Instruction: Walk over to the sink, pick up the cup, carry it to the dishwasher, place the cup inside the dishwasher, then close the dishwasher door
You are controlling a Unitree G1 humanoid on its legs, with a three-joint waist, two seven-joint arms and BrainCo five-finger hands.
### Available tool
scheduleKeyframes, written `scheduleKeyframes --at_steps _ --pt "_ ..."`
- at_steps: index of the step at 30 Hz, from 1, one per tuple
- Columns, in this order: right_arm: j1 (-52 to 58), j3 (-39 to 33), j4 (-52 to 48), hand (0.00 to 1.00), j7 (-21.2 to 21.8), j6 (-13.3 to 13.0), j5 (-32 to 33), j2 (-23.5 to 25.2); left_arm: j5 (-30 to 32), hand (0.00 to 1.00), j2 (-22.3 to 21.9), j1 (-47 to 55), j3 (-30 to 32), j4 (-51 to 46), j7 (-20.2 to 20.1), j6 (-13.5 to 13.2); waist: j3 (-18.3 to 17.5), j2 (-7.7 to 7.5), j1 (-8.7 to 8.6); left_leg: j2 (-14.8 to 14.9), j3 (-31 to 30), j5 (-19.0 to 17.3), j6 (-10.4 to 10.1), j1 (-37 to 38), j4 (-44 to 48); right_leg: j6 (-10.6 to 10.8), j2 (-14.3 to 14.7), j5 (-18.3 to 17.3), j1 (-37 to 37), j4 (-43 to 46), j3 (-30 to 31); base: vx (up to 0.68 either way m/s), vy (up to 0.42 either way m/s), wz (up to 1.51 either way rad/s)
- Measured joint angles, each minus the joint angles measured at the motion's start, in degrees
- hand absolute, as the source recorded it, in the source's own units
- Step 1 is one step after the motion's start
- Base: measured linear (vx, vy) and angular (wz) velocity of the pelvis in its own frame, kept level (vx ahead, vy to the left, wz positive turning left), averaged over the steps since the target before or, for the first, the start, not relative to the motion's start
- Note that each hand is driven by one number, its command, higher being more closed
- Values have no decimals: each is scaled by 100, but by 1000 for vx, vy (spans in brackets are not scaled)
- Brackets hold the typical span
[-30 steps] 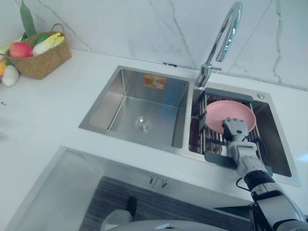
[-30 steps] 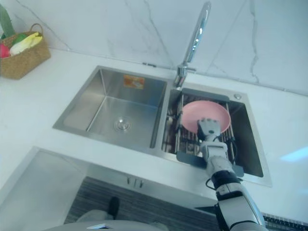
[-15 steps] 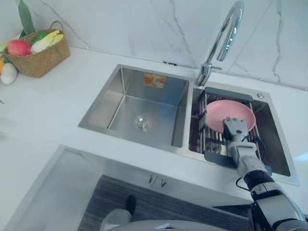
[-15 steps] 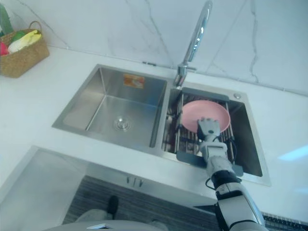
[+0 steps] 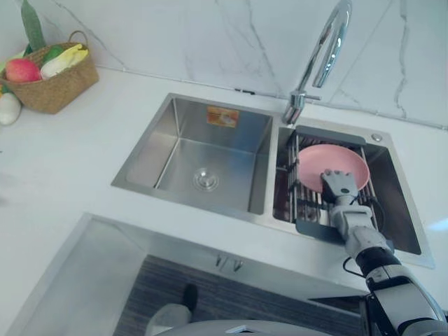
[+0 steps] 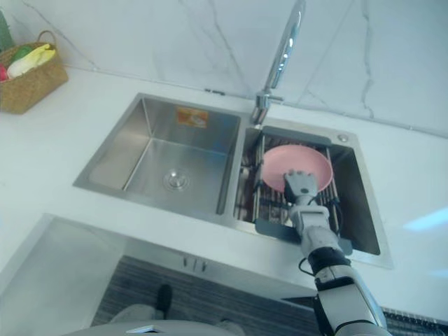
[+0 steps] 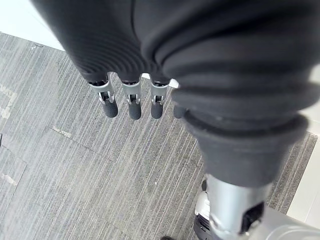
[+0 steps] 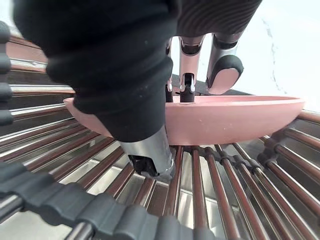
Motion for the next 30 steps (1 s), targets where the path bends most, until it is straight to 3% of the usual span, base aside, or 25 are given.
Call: scheduleKeyframes --at_steps 2,9,14,15,19,20,30 --pt "2 88 -87 100 297 -247 -35 -11 0 0 0 0 -2 2 0 8 0 0 -1 10 65 -30 -2 42 0 -1 2 -2 7 0 72 17 -7 -15" --pt "-7 311 -328 100 975 -722 3 -256 -5 0 10 -50 -33 15 0 13 -29 -43 -27 17 67 -52 -15 88 0 0 6 -37 46 4 68 3 -2 -1" --pt "-23 474 -295 100 1127 -688 41 -255 -10 0 14 -50 -46 68 7 13 -61 -98 19 21 63 -62 -29 158 -1 -15 9 -61 120 6 64 0 0 0" --pt "-15 489 -294 0 1132 -690 42 -247 -11 0 14 -50 -47 68 7 13 -62 -98 20 22 63 -62 -29 157 -1 -15 8 -61 119 6 64 0 0 0" --pt "-10 493 -293 0 1232 -673 28 -241 -11 0 25 -50 -48 69 4 20 -72 -115 22 20 64 -63 -27 152 -1 -15 6 -61 116 11 64 0 0 0" --pt "-6 492 -296 100 1231 -641 25 -234 -11 0 25 -50 -48 68 1 21 -75 -120 22 19 65 -65 -24 151 -1 -15 5 -61 116 11 66 0 0 0" --pt "38 464 -337 100 1208 -450 -32 -173 -55 0 26 -54 -47 56 -2 130 -101 -134 36 16 67 -73 -22 143 -1 -14 5 -61 111 5 66 0 0 0"
